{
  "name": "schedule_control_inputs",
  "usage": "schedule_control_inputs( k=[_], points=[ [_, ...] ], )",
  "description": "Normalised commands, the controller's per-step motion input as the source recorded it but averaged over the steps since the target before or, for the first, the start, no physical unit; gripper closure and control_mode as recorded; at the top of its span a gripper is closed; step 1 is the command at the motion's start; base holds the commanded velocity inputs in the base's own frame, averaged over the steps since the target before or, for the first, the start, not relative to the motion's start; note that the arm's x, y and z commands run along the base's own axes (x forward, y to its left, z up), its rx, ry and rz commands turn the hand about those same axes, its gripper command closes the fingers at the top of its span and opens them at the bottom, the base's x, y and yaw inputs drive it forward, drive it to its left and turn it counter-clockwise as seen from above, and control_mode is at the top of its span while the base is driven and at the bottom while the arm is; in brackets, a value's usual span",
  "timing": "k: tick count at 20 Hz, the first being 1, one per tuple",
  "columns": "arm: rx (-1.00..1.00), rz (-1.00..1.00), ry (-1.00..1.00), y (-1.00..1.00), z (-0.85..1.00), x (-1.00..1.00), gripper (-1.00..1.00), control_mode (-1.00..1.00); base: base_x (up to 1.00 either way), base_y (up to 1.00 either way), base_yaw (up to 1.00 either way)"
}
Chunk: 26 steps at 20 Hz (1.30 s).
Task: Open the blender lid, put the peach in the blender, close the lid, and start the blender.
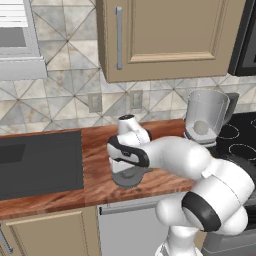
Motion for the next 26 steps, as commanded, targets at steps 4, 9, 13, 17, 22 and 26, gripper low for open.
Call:
schedule_control_inputs(
  k=[4, 9, 13, 17, 22, 26],
  points=[
    [0.0, 0.0, 0.04, 0.0, -0.21, 0.2, -1.0, -1.0, 0.0, 0.0, 0.0],
    [0.0, 0.0, 0.03, 0.01, -0.19, 0.19, -1.0, -1.0, 0.0, 0.0, 0.0],
    [0.0, 0.0, 0.03, 0.07, -0.12, 0.19, -1.0, -1.0, 0.0, 0.0, 0.0],
    [0.0, 0.0, 0.02, 0.01, -0.12, 0.06, -1.0, -1.0, 0.0, 0.0, 0.0],
    [0.0, 0.0, 0.02, 0.0, -0.15, 0.05, -1.0, -1.0, 0.0, 0.0, 0.0],
    [0.0, 0.0, 0.01, 0.0, -0.17, 0.0, -1.0, -1.0, 0.0, 0.0, 0.0]
  ],
)
